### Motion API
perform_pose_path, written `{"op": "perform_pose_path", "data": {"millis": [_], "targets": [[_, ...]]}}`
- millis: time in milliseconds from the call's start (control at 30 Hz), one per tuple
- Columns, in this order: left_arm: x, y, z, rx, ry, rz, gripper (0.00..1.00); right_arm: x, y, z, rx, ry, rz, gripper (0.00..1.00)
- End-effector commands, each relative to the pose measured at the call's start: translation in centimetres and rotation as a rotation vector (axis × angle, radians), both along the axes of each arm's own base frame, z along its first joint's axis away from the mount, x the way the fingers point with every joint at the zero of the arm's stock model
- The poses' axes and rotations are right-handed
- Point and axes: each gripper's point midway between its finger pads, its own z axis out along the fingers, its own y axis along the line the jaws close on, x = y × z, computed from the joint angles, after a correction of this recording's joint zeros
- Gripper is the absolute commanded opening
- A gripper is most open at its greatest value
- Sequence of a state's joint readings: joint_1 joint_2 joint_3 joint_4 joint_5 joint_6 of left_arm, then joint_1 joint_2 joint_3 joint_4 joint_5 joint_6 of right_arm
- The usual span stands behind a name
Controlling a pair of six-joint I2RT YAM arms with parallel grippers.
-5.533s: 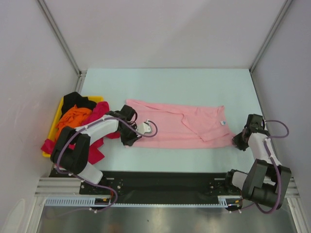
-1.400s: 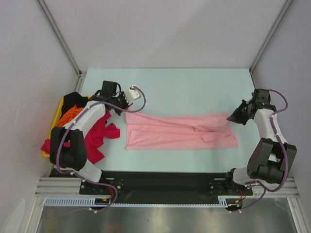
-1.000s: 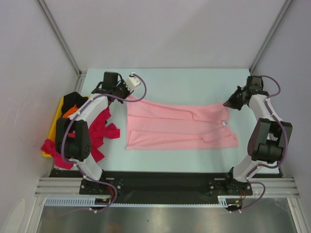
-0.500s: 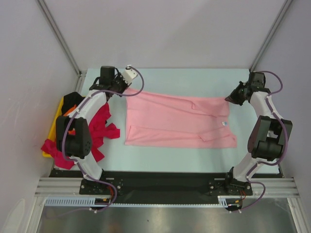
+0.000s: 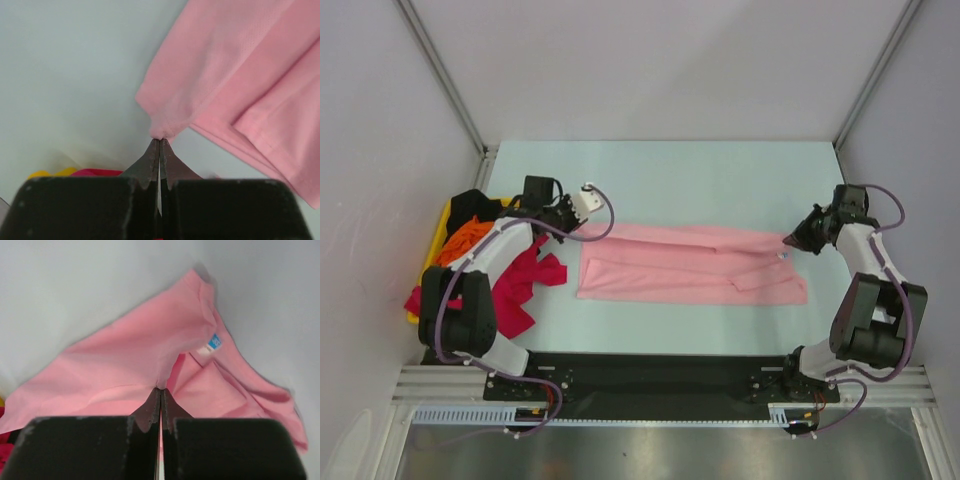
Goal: Fold and stack the t-shirts
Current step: Fold the tshirt
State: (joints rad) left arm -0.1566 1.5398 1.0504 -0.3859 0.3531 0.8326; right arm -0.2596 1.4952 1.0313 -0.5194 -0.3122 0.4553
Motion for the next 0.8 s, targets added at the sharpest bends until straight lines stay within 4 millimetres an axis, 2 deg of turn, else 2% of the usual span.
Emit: {"op": "perform_pose_path", "data": {"millis": [0, 133, 300, 433, 533, 767], "targets": [[-2.3, -0.2, 0.1, 0.017, -0.003, -0.101, 0.0, -2.3, -0.1, 0.2, -0.027, -0.003, -0.009, 0.0], [-4.4, -0.5, -1.2, 0.008, 0.061, -0.122, 0.0, -4.6, -1.1, -0.9, -0.032, 0.037, -0.047, 0.0], [-6.6, -1.6, -2.7, 0.004, 0.122, -0.141, 0.01, -6.2, -0.9, -2.9, -0.017, 0.087, -0.06, 0.0], [-6.7, -1.9, -2.3, -0.013, 0.13, -0.117, 0.0, -6.7, -1.8, -2.9, -0.033, 0.104, -0.094, 0.0], [-6.9, -1.4, -2.8, 0.011, 0.136, -0.111, 0.0, -6.9, -2.5, -2.9, -0.046, 0.114, -0.115, 0.0], [-7.1, -0.8, -4.4, 0.04, 0.142, -0.119, 0.0, -8.0, -2.2, -4.9, -0.03, 0.172, -0.129, 0.0]]}}
